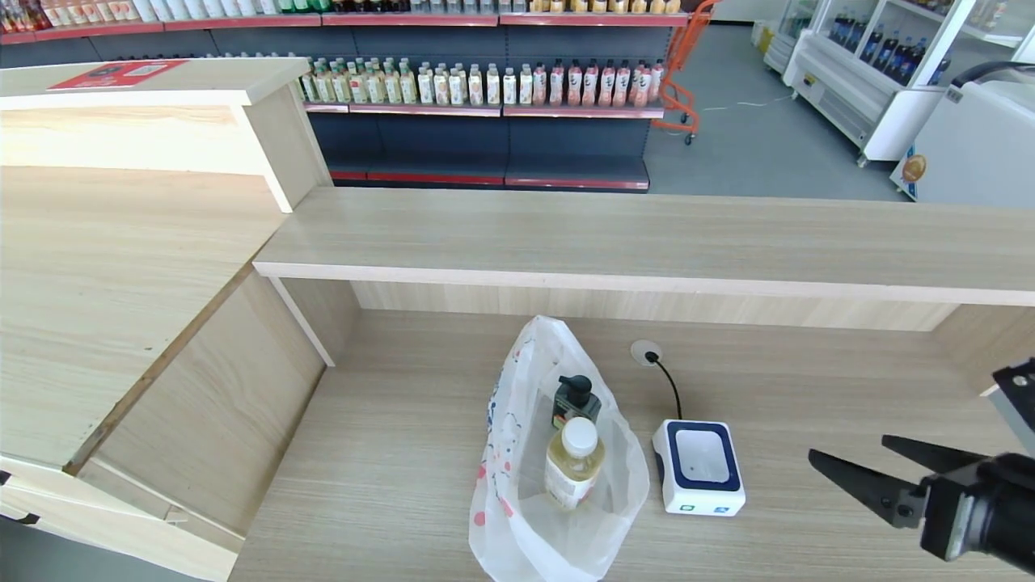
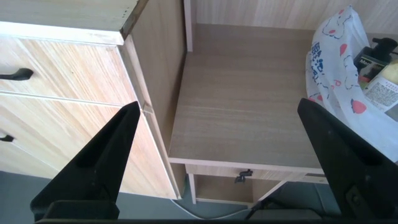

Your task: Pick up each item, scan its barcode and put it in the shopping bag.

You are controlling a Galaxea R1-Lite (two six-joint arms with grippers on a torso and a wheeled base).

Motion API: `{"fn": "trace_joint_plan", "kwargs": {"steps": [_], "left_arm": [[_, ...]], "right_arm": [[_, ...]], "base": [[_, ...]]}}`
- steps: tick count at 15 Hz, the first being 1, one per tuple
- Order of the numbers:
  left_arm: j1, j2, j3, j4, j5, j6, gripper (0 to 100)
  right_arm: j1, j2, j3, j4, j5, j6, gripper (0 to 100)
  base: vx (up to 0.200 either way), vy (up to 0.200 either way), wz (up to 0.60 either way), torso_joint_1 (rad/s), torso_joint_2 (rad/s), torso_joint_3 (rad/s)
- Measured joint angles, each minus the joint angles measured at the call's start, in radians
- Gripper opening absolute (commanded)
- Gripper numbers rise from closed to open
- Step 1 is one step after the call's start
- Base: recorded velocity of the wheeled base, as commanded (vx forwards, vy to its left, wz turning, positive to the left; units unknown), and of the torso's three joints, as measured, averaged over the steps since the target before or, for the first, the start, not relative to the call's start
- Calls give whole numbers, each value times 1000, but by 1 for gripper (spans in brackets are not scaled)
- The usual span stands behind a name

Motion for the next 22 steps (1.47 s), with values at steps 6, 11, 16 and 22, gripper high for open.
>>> {"fn": "trace_joint_plan", "kwargs": {"steps": [6,11,16,22], "left_arm": [[0,0,0,0,0,0,100],[0,0,0,0,0,0,100],[0,0,0,0,0,0,100],[0,0,0,0,0,0,100]], "right_arm": [[-150,-648,193,335,-69,-75,100],[-222,-930,232,490,-77,-120,100],[-241,-1031,233,491,-76,-123,100],[-243,-1047,234,492,-76,-118,100]], "base": [[0,0,0,0,0,0],[0,0,0,0,0,0],[0,0,0,0,0,0],[0,0,0,0,0,0]]}}
